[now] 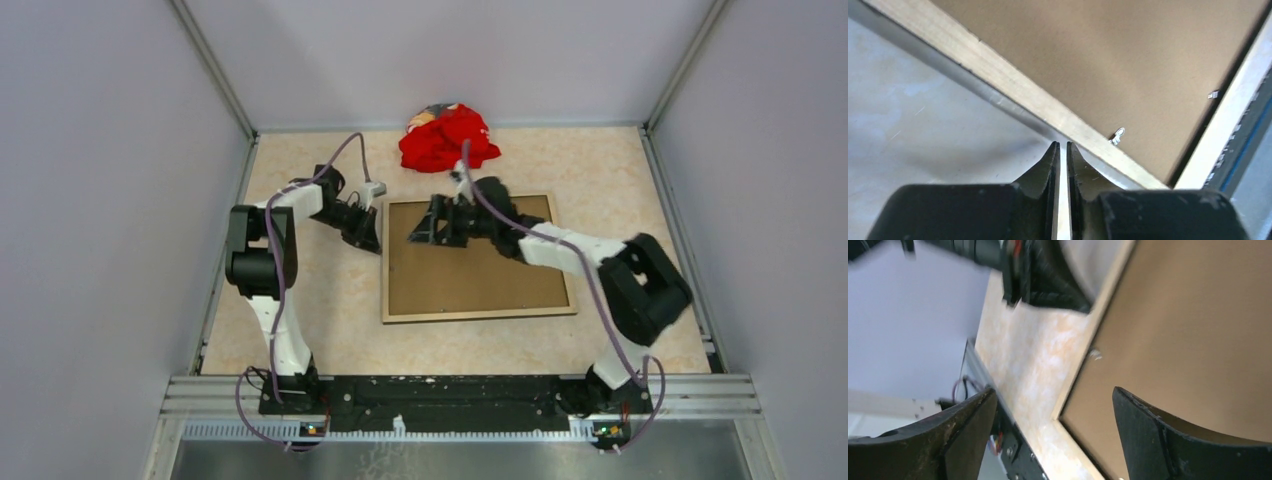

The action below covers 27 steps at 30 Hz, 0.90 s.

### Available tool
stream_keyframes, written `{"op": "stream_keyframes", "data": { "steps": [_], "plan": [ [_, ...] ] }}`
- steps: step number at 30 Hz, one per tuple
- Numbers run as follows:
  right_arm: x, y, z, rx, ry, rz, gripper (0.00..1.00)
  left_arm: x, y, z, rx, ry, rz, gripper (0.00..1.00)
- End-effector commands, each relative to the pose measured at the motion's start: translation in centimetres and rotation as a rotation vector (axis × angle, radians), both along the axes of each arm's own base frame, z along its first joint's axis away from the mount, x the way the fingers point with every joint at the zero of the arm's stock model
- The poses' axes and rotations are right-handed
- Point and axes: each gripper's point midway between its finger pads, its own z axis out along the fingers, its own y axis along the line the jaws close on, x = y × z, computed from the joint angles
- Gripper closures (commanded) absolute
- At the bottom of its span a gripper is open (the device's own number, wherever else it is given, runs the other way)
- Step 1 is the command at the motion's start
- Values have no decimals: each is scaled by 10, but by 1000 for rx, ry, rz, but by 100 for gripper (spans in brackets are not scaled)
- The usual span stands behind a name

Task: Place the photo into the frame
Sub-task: Adjust the photo frame at the center of the board.

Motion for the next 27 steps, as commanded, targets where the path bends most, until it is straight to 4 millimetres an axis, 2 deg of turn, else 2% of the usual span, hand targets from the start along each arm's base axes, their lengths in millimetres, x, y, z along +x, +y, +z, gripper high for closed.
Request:
{"op": "stream_keyframes", "data": {
  "steps": [1, 3, 7, 10, 12, 14, 17, 22, 27],
  "plan": [
    [48, -110, 31, -107, -84, -316, 11, -1, 19, 6, 102, -98, -61, 84],
    [66, -175, 21, -221, -78, -502, 6, -6, 24, 1, 135, -126, -84, 82],
    [81, -277, -1, -363, -16, -779, 4, -18, 30, -10, 200, -167, -132, 77],
    [86, -334, -19, -447, 13, -936, 4, -29, 23, -17, 241, -191, -186, 76],
    [91, -357, -30, -462, 44, -1002, 4, -36, 17, -23, 270, -200, -220, 76],
    [97, -366, -43, -461, 78, -1028, 4, -42, 10, -27, 296, -205, -253, 77],
    [111, -364, -60, -464, 124, -1015, 4, -51, -1, -33, 327, -218, -304, 77],
    [131, -341, -81, -383, 196, -942, 6, -74, -12, -44, 349, -206, -387, 78],
    [151, -307, -83, -388, 172, -862, 6, -99, -32, -46, 328, -192, -492, 78]
  ]
}}
